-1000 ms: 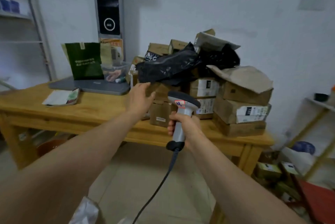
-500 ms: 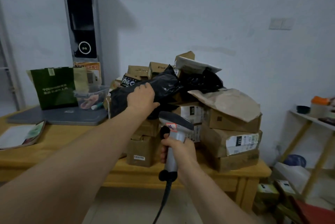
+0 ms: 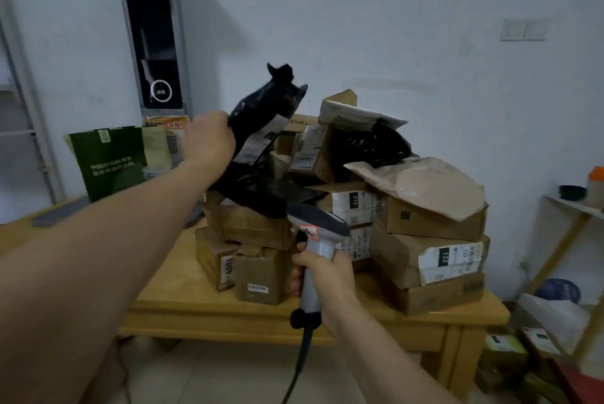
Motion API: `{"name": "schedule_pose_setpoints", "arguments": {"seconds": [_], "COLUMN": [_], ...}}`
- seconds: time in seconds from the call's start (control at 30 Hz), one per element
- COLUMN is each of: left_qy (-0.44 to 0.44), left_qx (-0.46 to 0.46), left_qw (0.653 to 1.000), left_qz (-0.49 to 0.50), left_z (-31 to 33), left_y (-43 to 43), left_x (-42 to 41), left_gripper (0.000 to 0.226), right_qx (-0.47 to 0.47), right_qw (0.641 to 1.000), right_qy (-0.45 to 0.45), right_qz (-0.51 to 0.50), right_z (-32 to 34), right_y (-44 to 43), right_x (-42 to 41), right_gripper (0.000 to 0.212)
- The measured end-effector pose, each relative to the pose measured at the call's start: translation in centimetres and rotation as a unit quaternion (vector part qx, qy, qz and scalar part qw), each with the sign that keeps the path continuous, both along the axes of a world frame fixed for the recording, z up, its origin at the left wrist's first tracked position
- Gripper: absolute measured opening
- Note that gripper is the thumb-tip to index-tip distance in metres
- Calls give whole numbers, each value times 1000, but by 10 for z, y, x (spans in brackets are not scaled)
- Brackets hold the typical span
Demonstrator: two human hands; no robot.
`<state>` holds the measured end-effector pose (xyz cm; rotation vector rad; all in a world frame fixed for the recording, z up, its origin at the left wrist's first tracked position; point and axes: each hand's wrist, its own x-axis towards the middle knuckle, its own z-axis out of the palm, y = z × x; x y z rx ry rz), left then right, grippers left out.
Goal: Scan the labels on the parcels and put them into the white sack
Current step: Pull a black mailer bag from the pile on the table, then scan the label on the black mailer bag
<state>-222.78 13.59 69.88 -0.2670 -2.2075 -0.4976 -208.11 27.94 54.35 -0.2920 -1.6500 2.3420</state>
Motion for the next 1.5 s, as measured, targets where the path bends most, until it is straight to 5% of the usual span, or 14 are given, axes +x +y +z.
{"name": "schedule_pose_setpoints", "arguments": {"seconds": [0.27,0.5,0.63,0.97,1.5], "left_qy": [-5,-29,-34,-64,-126], "left_qx": [326,484,493,464,469], "left_qw": [945,874,869,878,867], "left_qz": [-41,-15,14,98,112], "left_z": [5,-43,-80,-172,-253], "left_y": [-111,-207,-257,-339,-355], "left_x": [41,99,124,139,132], "left_gripper": [23,27,24,21,26], "right_qx": [25,1,32,168,233], "right_qw": [995,976,961,946,935], "right_qy": [-3,15,10,-17,-42], "right_qz": [93,219,273,276,263], "right_z": [-1,-4,-16,-49,-92], "right_y": [-63,-124,-154,-215,-223], "right_x": [12,42,56,62,64], "right_gripper": [20,18,6,20,20]}}
